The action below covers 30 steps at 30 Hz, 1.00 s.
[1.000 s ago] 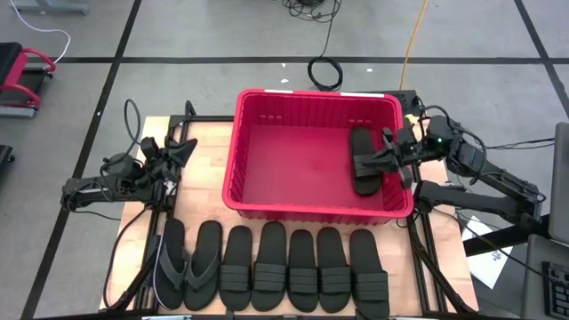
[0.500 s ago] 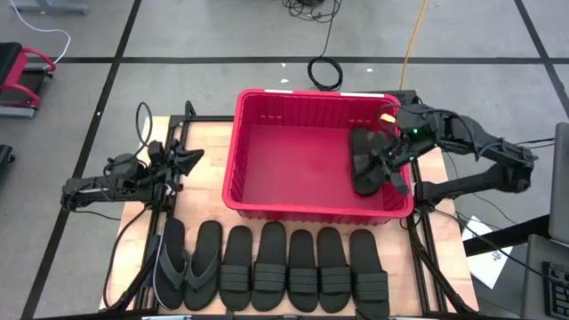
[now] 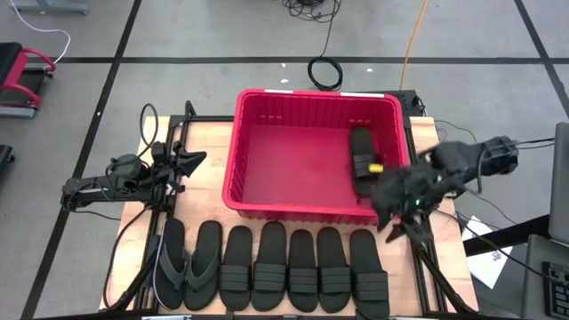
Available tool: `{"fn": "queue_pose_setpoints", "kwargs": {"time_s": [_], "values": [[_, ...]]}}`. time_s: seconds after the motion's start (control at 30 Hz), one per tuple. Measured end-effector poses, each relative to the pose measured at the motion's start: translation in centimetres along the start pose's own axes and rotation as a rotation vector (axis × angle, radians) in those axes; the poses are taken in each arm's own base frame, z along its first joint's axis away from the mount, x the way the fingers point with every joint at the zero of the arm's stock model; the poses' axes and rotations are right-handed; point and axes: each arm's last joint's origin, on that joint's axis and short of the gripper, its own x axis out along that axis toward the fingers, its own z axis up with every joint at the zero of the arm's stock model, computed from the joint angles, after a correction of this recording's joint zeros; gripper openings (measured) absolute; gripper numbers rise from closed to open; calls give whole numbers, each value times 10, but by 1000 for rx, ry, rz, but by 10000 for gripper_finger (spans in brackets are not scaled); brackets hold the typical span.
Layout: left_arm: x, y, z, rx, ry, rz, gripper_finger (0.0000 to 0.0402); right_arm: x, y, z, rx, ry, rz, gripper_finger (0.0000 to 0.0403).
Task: Pick and place slides into bin
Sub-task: Put the black slipper into the red bin
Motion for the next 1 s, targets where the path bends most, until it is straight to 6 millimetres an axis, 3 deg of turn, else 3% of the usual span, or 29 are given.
{"fn": "queue_pose_setpoints", "kwargs": {"time_s": [0.13,0.53,0.8,1.0], "values": [[0,0,0,0,0,1,37,29,1,-9,-3,97,-18,154],[0,1,-2,-10,17,13,37,117,-22,-53,166,287,73,168],[0,2,-5,-3,57,20,37,157,-19,-63,232,156,97,169],[-1,5,-13,16,142,31,37,178,-26,-68,261,132,-86,169]]}}
